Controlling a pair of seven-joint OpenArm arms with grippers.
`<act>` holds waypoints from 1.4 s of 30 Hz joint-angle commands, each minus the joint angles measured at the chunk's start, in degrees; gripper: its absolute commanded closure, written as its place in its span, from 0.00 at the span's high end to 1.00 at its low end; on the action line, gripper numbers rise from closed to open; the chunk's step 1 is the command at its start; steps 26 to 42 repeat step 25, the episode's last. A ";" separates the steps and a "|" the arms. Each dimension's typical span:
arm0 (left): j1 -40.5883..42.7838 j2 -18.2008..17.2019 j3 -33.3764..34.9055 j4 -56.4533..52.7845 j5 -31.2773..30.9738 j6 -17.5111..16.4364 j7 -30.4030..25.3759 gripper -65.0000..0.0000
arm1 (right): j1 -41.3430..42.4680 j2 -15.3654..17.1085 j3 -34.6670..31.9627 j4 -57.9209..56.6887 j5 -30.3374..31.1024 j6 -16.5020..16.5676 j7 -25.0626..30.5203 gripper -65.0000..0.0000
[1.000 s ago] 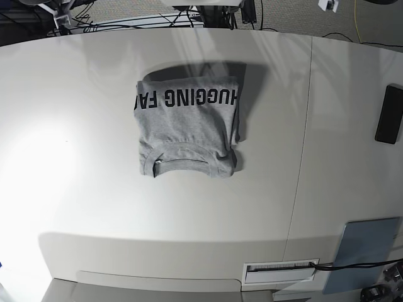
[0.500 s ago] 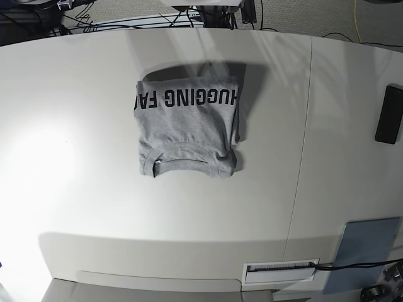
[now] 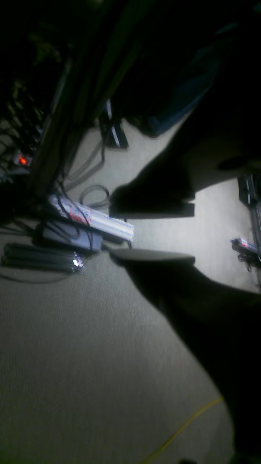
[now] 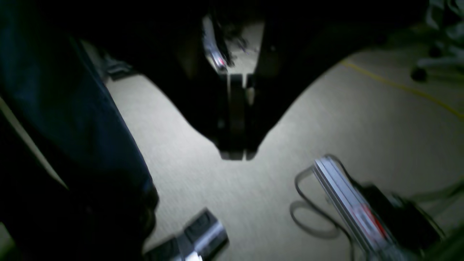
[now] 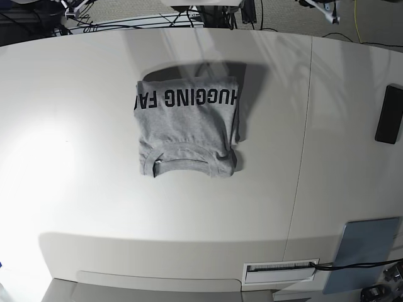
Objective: Fold the T-shirt properly
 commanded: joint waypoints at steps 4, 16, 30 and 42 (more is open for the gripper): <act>-3.39 0.22 9.99 -1.40 1.44 5.25 -5.66 0.25 | 4.63 -0.74 0.24 -8.11 -0.28 0.31 3.72 0.00; -5.88 12.94 15.76 -2.10 9.97 16.61 -11.65 0.25 | 12.22 -3.08 0.24 -15.96 -3.23 0.33 6.45 0.00; -5.95 13.57 15.76 -2.08 9.99 16.65 -11.47 0.25 | 12.26 -2.60 0.24 -15.96 -3.23 0.33 7.52 0.00; -5.95 13.57 15.76 -2.08 9.99 16.65 -11.47 0.25 | 12.26 -2.60 0.24 -15.96 -3.23 0.33 7.52 0.00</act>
